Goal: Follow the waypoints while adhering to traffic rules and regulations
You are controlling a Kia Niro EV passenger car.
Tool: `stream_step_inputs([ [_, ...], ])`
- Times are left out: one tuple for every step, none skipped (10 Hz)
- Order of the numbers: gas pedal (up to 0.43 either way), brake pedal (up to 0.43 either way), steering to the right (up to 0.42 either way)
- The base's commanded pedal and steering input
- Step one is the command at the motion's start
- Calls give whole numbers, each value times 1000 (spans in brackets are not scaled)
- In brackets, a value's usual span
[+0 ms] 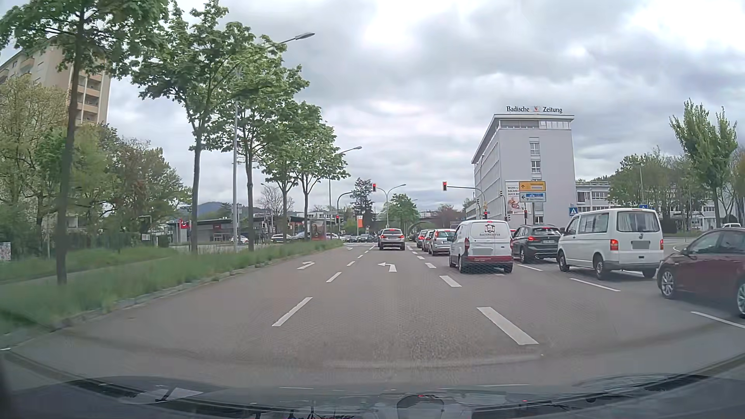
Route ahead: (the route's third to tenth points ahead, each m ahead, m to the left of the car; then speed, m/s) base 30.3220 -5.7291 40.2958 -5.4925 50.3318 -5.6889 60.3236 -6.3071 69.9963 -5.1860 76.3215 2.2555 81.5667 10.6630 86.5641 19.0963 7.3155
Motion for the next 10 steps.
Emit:
stream_step_inputs([
  [0,0,2],
  [0,0,2],
  [0,0,2],
  [0,0,2],
  [0,0,2],
  [0,0,2],
  [0,0,2],
  [0,0,2],
  [0,0,2],
  [0,12,2],
])
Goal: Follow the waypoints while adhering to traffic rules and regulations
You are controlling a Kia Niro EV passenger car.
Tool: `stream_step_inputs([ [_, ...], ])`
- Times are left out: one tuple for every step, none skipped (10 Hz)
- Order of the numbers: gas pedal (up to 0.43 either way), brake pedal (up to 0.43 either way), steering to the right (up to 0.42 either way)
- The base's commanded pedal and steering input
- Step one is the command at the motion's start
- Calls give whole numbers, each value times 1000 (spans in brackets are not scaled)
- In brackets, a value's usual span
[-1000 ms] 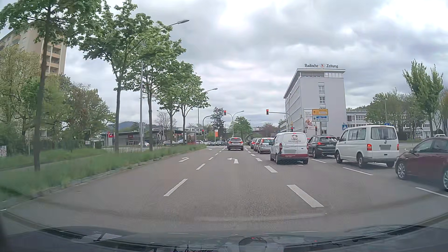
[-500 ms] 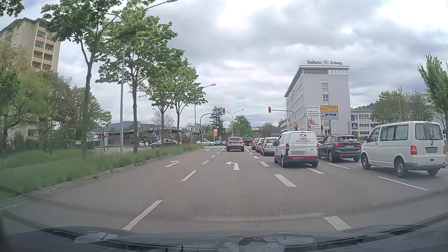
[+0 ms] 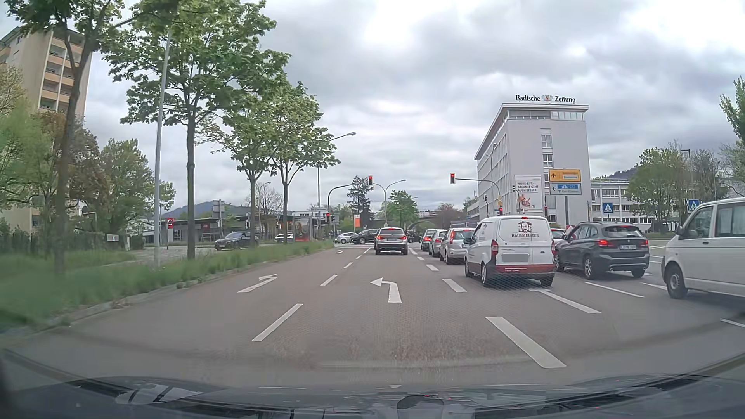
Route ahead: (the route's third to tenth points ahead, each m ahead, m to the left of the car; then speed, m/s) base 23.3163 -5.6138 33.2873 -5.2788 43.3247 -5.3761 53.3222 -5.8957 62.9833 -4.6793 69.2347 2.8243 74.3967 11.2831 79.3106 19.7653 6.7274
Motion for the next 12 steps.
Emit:
stream_step_inputs([
  [0,55,3],
  [0,98,3],
  [0,128,3],
  [0,140,3],
  [0,152,3],
  [0,152,3],
  [0,165,3],
  [0,171,3],
  [0,177,1],
  [0,183,0],
  [0,189,0],
  [0,195,0],
])
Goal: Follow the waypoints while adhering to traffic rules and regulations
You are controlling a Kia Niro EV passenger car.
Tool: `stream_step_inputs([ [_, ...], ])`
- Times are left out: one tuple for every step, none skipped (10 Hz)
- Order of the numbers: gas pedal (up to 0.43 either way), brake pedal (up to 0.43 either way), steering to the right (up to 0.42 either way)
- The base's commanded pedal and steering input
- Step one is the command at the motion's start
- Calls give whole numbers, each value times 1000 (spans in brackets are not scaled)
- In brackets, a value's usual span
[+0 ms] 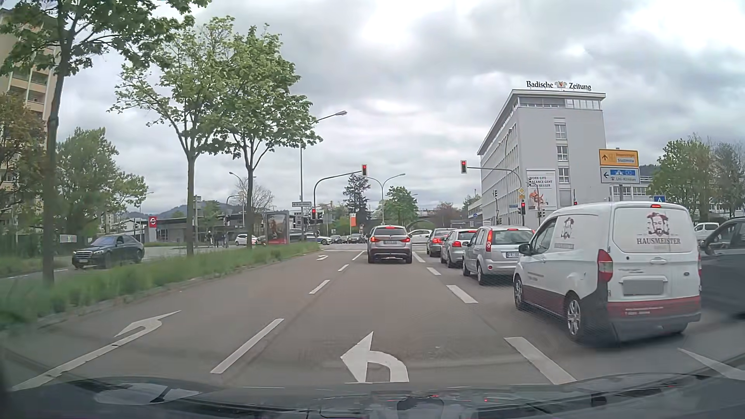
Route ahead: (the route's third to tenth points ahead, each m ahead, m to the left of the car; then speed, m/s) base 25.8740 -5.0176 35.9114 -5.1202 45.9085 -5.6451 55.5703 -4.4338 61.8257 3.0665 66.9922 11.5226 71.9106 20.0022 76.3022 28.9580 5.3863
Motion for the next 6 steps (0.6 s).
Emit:
stream_step_inputs([
  [0,195,-1],
  [0,201,-1],
  [0,183,-1],
  [0,183,-1],
  [0,165,-2],
  [0,165,-1],
])
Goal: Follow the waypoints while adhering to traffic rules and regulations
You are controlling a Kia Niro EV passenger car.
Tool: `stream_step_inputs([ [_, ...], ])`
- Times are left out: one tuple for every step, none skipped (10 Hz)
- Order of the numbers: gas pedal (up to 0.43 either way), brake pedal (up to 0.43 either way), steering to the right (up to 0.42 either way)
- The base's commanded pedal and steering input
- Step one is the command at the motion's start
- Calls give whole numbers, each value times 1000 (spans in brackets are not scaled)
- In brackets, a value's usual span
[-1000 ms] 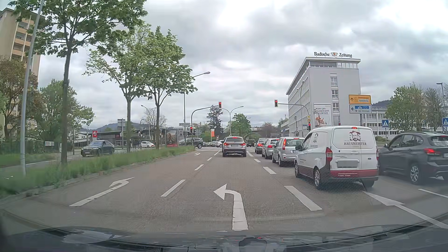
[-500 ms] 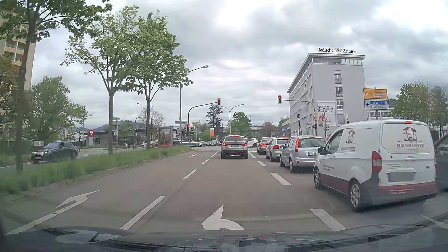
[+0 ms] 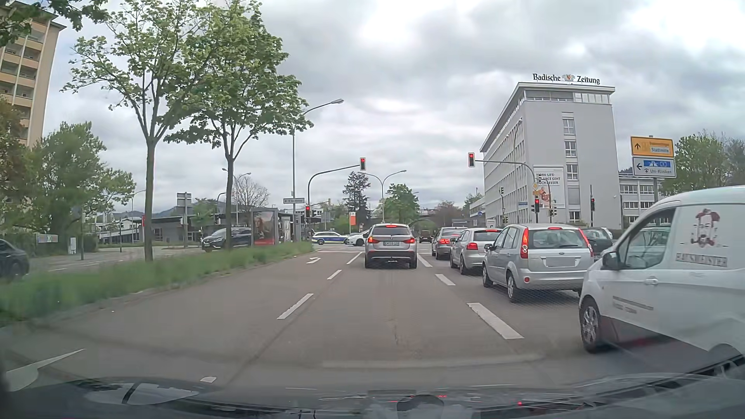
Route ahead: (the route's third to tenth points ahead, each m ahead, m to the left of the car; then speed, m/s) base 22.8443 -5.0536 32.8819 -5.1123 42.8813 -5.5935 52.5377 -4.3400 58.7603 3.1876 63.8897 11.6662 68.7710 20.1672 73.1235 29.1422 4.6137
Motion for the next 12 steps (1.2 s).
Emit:
stream_step_inputs([
  [0,165,-1],
  [0,159,-2],
  [0,159,-3],
  [0,152,-3],
  [0,134,-3],
  [0,122,-3],
  [0,110,-3],
  [0,98,-3],
  [0,98,-2],
  [0,98,-2],
  [0,104,-2],
  [0,110,-2],
])
